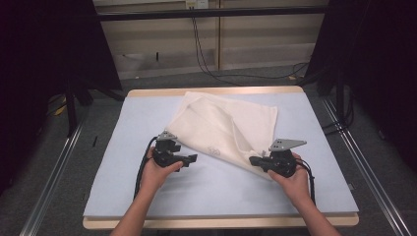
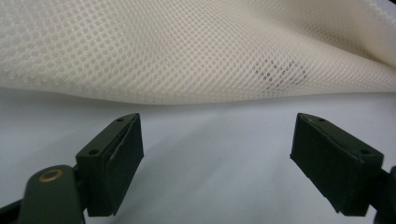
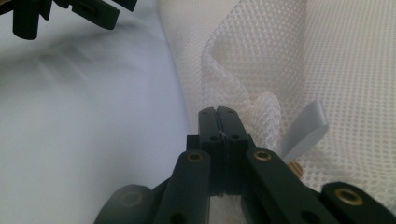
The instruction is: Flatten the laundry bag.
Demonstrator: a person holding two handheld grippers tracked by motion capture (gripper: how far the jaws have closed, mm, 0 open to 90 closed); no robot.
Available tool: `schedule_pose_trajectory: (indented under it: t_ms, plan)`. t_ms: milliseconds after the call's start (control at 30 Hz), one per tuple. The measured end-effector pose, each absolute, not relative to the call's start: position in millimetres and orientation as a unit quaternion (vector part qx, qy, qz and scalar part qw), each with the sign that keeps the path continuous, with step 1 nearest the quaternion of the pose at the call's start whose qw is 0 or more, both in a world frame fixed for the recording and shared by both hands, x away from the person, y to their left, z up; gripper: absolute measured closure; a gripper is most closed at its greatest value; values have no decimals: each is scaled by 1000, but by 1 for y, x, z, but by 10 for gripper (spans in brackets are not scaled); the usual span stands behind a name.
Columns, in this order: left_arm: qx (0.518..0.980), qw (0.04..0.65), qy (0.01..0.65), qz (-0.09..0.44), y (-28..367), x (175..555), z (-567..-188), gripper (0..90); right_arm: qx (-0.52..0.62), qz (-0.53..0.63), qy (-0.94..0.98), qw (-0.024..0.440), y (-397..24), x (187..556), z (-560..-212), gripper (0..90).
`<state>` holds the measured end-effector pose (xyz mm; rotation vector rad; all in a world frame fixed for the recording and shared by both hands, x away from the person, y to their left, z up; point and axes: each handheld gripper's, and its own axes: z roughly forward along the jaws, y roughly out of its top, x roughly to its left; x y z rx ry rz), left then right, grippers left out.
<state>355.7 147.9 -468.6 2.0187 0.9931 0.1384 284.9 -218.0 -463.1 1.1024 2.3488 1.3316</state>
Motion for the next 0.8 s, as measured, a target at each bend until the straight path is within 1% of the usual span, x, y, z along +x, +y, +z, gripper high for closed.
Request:
schedule_pose_trajectory:
  t_ms: [167,433,533,633,667,800]
  plan:
    - [815,430,384,55,140,356,-466,171,369,453,804,109,-215,280,-464,900]
    - [814,438,377,53,128,353,-461,148,356,457,808,105,-211,272,-465,899]
    - [814,442,374,48,124,351,-460,154,352,456,811,104,-209,271,-465,899]
    - [830,421,359,77,118,348,-458,153,347,454,815,101,-206,270,-466,899]
    - [834,420,352,73,118,348,-458,152,344,452,817,98,-205,269,-466,899]
    - [824,436,357,59,111,347,-457,152,336,451,822,92,-201,268,-467,898]
